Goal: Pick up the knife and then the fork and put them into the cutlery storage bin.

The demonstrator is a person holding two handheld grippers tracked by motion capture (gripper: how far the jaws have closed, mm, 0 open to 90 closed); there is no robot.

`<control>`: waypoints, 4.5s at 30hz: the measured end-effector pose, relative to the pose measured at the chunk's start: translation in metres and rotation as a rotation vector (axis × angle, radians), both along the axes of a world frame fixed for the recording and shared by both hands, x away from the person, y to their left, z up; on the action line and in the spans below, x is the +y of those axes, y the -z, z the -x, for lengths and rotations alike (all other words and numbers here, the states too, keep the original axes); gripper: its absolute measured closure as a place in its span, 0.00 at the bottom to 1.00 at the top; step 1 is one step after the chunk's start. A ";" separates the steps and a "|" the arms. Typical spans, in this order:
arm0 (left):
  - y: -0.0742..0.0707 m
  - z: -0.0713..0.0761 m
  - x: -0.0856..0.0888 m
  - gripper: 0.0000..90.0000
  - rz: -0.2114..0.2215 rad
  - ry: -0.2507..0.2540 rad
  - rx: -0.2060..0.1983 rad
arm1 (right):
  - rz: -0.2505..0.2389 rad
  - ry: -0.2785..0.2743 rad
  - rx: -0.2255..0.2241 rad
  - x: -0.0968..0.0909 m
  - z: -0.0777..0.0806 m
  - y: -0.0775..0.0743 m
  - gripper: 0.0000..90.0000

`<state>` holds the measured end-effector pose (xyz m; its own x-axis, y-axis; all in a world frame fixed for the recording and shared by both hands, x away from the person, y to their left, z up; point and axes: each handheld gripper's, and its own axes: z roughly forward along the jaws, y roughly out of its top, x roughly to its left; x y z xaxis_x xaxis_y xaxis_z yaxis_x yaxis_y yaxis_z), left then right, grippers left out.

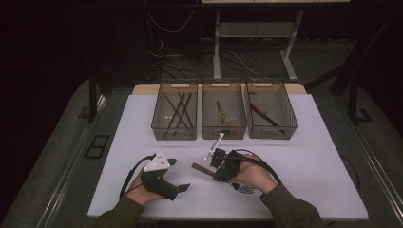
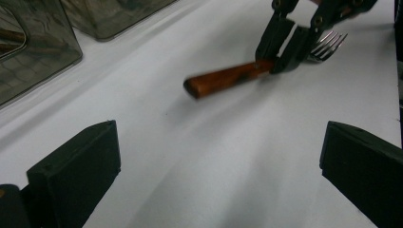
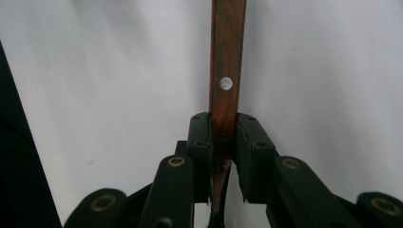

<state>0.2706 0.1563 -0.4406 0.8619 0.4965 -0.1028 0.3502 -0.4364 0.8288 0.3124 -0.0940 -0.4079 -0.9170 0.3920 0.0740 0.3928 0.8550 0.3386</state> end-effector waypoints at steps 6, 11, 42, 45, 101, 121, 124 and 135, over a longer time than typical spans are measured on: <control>0.000 0.000 0.000 0.00 -0.002 -0.002 -0.004 | -0.069 0.029 0.003 -0.021 -0.003 -0.006 0.86; 0.000 0.001 0.000 0.00 -0.005 -0.001 -0.007 | -0.119 0.064 -0.006 -0.036 -0.004 -0.010 0.86; -0.001 0.001 0.001 0.00 0.006 0.005 -0.002 | -0.381 0.258 -0.094 -0.118 -0.018 -0.059 0.86; -0.001 0.001 0.001 0.00 0.006 0.003 -0.002 | -0.403 0.288 -0.119 -0.128 -0.020 -0.062 0.86; -0.001 0.000 0.001 0.00 0.004 -0.002 0.004 | -0.591 0.727 -0.536 -0.218 -0.089 -0.111 0.86; 0.000 0.000 0.000 0.00 0.016 -0.002 0.006 | -0.468 0.781 -0.466 -0.210 -0.123 -0.049 0.86; 0.000 0.000 0.000 0.00 0.016 -0.001 0.006 | -0.455 0.787 -0.453 -0.212 -0.124 -0.042 0.86; 0.000 0.000 0.000 0.00 0.015 0.000 0.007 | -0.359 0.769 -0.423 -0.211 -0.126 -0.029 0.86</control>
